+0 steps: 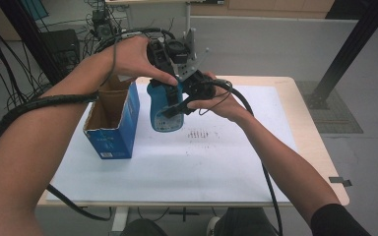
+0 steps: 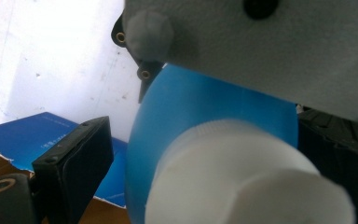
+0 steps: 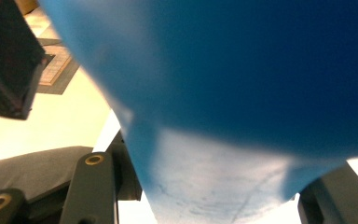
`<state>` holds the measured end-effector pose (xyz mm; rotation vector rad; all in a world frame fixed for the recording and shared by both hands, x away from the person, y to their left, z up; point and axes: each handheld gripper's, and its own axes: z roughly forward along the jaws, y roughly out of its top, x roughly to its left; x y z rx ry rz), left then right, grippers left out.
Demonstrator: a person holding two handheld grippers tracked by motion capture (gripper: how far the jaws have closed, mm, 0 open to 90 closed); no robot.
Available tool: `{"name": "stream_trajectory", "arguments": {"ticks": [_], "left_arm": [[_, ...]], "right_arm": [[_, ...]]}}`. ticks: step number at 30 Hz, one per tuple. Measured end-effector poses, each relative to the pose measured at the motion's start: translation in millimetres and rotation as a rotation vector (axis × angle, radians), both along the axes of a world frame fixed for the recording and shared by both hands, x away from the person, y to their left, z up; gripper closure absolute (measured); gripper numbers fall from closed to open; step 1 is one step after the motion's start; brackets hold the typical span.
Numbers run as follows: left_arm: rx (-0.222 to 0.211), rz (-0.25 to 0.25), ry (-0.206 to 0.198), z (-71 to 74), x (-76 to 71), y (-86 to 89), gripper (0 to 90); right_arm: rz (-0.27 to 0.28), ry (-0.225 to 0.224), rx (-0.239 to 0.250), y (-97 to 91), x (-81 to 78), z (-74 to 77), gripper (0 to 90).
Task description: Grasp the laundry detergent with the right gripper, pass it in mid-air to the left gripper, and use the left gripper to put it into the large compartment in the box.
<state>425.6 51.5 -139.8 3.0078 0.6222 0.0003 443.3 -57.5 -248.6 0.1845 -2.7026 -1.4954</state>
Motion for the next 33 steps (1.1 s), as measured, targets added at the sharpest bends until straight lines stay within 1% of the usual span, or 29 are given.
{"name": "stream_trajectory", "arguments": {"ticks": [3, 8, 12, 17, 19, 21, 25, 29, 33], "left_arm": [[-0.002, 0.003, -0.003, -0.6, 0.0, -0.2, 7.4], [0.007, -0.005, 0.001, -0.8, 0.9, -1.8, 7.5], [0.009, -0.008, -0.001, -0.9, 1.2, -3.2, 7.6], [0.006, -0.008, -0.002, -0.8, 1.5, -3.0, 7.7], [0.004, -0.007, -0.003, -0.5, 1.4, -2.8, 7.8], [0.006, -0.008, -0.001, -0.9, 1.4, -2.7, 7.8], [-0.002, -0.004, 0.001, -2.0, 1.3, -2.3, 7.9], [0.002, -0.002, 0.003, -3.4, 1.3, -2.4, 7.8], [0.003, -0.008, 0.004, -2.9, 1.6, -4.1, 7.9]], "right_arm": [[0.0, 0.0, 0.005, -0.7, 0.5, 0.4, 43.5], [-0.002, 0.003, 0.004, -1.3, 0.3, 0.8, 43.4], [0.011, -0.009, 0.014, 0.0, 0.9, 0.0, 43.4], [0.006, -0.004, 0.009, 0.1, -0.2, 0.3, 43.4], [0.012, -0.008, 0.017, 0.7, 0.5, 0.2, 43.4], [0.007, -0.005, 0.01, 0.6, 0.0, 0.5, 43.4], [0.012, -0.009, 0.012, 1.2, 0.1, 0.8, 43.5], [0.015, -0.011, 0.011, 0.8, 0.0, 1.0, 43.5], [0.009, -0.008, 0.008, -0.1, 0.1, 1.5, 43.5]]}}
